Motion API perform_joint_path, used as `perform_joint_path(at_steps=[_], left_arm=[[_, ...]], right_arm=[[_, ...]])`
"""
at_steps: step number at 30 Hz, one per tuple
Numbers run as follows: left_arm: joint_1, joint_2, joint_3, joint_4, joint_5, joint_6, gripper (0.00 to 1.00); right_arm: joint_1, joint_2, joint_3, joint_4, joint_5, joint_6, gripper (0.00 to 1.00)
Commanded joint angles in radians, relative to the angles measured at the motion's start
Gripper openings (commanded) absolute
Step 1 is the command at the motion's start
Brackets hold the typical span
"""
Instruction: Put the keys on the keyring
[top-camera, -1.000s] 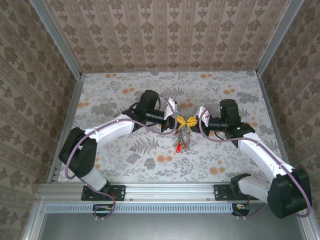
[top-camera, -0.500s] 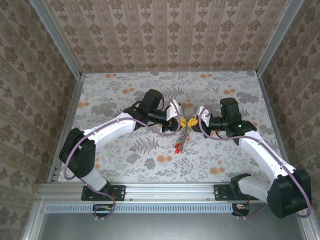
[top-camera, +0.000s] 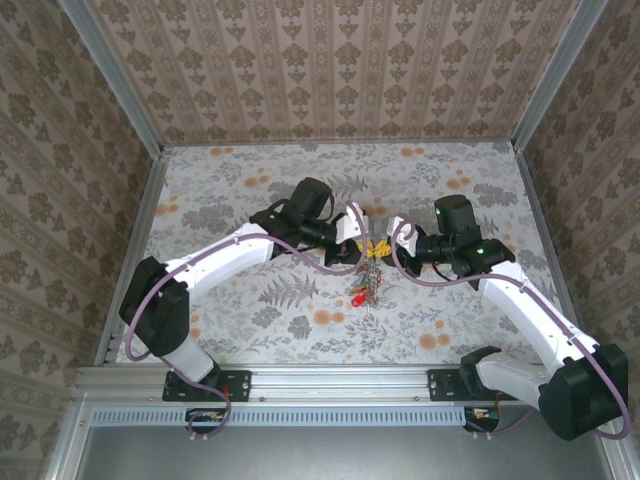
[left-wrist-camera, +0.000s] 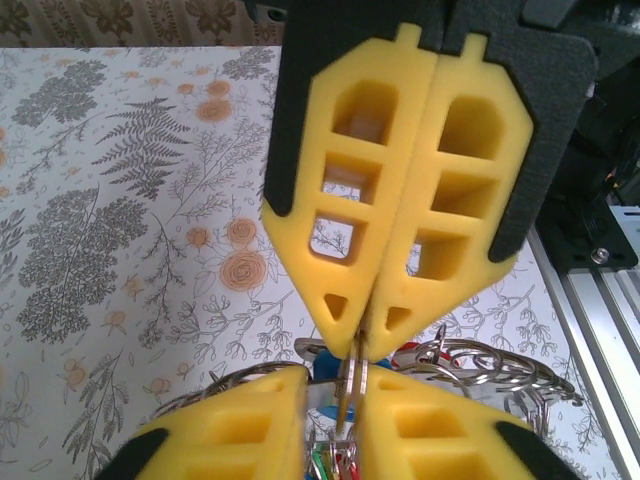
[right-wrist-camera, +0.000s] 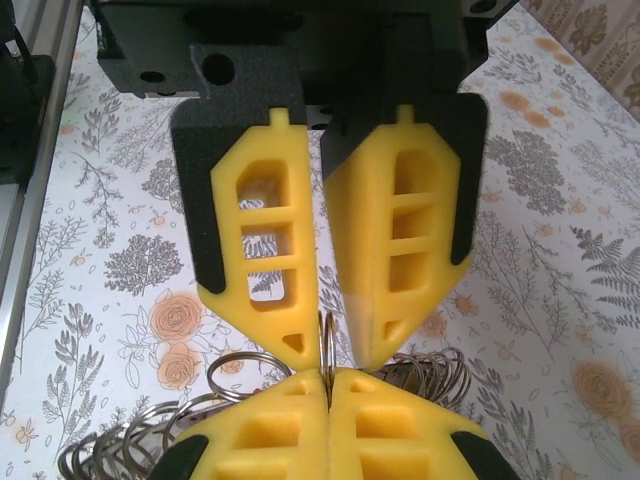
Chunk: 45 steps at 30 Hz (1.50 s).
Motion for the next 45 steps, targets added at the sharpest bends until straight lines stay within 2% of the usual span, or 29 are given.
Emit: perform_joint_path(at_steps=[1,3,9,17,28,33,34,35,39,45], left_arm=[[-0.001,0.014,0.028,-0.034,-0.006,0.029,0.10],[-0.002,0.011,0.029,-0.031,0.004,0.029,0.00],[0.011,-0.008,-0.009,0.087,0.077,-0.026,0.00],[0.041,-0.050,-0.089,0.284,0.183,-0.129,0.00],[0.054,-0.057,-0.112,0.341,0.223,-0.158,0.00],[0.057,-0.058,-0.111,0.325,0.195,-0.151,0.00],[0.057,-0.056,-0.106,0.308,0.183,-0.142,0.03],[0.055,-0.055,-0.099,0.282,0.166,-0.129,0.11],[0.039,-0.049,-0.063,0.167,0.080,-0.055,0.20],[0.013,-0.015,0.016,-0.009,-0.015,0.041,0.22]], right_arm=[[0.009,-0.039,0.040,0.012,-0.030,-0.023,0.00],[0.010,-0.041,0.036,0.018,-0.029,-0.022,0.00],[0.001,-0.048,-0.031,0.105,-0.027,0.014,0.07],[-0.043,-0.013,-0.113,0.257,-0.138,0.111,0.18],[-0.056,0.026,-0.130,0.295,-0.161,0.134,0.17],[-0.061,0.030,-0.101,0.258,-0.143,0.130,0.05],[-0.060,0.033,-0.086,0.228,-0.141,0.115,0.02],[-0.060,0.033,-0.069,0.197,-0.141,0.096,0.00],[-0.050,0.033,-0.025,0.113,-0.132,0.043,0.00],[-0.032,0.022,0.014,0.052,-0.117,0.002,0.00]])
